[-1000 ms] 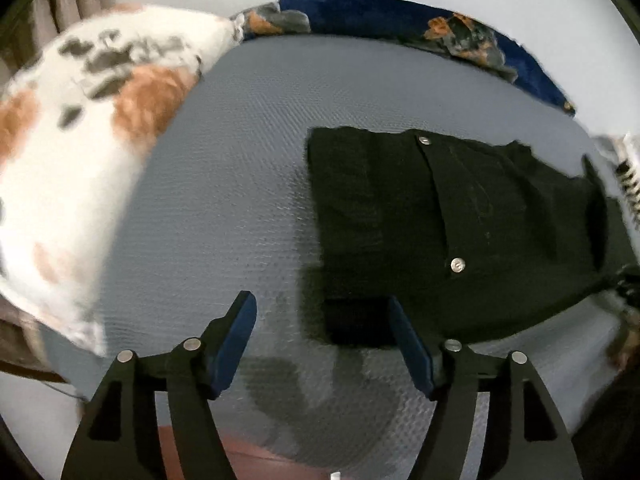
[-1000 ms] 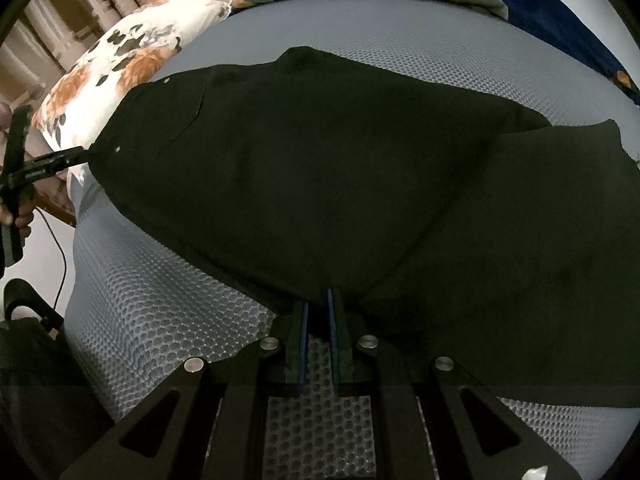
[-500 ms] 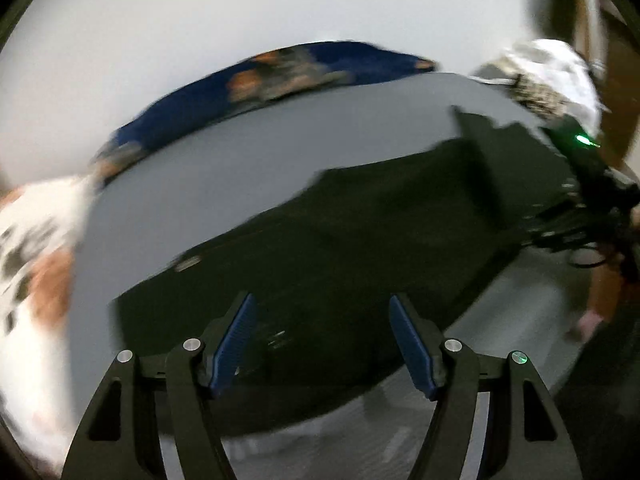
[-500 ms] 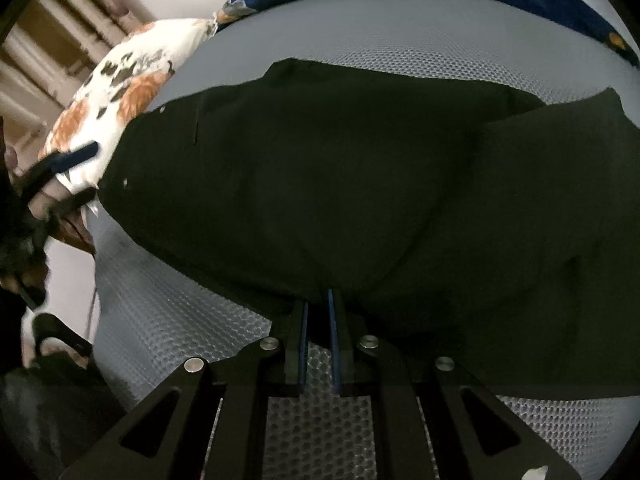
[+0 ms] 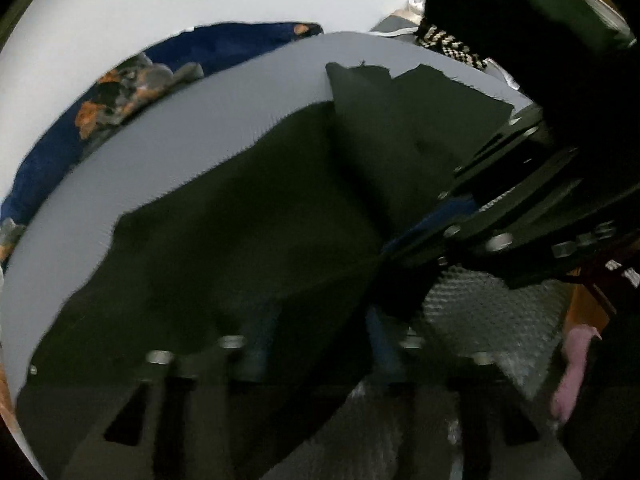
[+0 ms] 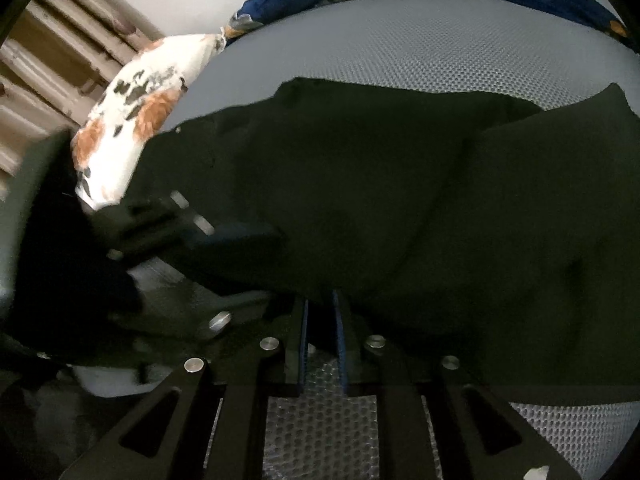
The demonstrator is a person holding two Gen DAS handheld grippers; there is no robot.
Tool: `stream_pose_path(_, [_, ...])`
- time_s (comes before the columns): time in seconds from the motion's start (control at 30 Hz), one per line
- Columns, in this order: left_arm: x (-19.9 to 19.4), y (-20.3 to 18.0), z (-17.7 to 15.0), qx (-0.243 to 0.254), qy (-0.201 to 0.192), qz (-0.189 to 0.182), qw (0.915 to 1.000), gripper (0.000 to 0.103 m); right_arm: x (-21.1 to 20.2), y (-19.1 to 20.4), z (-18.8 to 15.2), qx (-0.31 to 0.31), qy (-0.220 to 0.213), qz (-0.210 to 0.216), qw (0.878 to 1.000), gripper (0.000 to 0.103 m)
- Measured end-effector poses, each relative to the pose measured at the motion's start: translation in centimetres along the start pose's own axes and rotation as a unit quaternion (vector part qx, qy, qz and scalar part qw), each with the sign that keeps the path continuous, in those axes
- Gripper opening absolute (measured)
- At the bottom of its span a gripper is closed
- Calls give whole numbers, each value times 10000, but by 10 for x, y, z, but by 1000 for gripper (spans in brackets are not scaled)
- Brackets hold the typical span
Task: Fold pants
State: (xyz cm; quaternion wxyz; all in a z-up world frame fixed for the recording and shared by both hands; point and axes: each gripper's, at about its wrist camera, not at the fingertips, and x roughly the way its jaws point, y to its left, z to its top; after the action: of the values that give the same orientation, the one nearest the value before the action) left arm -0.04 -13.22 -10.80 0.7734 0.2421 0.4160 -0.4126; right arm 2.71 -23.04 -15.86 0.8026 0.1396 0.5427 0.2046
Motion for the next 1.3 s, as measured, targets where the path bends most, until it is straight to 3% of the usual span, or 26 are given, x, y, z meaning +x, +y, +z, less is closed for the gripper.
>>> stream_pose_path(0.03, [3,1,-1,-40,63,-26,10000,14,-1,-1,1,28,-6,22,10000,16])
stream_pose_path(0.1, [9,2,-1,-112,88,-7,9999,9,-11,-6,3,64,-109,17,9999,29])
stream_pose_path(0.2, [8,4,0,-225,71,-59,9997,9,-34,-27,6,273,-499,100,9983,32])
stream_pose_path(0.3, [7,8,-1,-418,42,-151,9990,9,-58,-74,6,904,-915,125,9916,33])
stream_pose_path(0.4, [7,10,-2,-584,10,-206,9981,9,-75,-137,1,1812,-1300,-2,9748,33])
stream_pose_path(0.57, [7,12,-4,-768,26,-236,9968,9,-92,-224,-12,3102,-1800,1,9335,33])
stream_pose_path(0.77, [9,15,-4,-913,84,-282,9954,9,-98,-272,-3,3635,-2282,394,9023,30])
stream_pose_path(1.07, [14,18,-2,-972,189,-287,9947,9,-98,-315,26,3940,-2503,272,8839,20])
stream_pose_path(1.17, [16,19,-1,-980,213,-280,9946,9,-101,-320,29,3943,-2522,220,8834,12])
stream_pose_path(1.3, [16,18,-2,-979,211,-283,9946,9,-110,-317,32,3816,-2562,-3,8881,8])
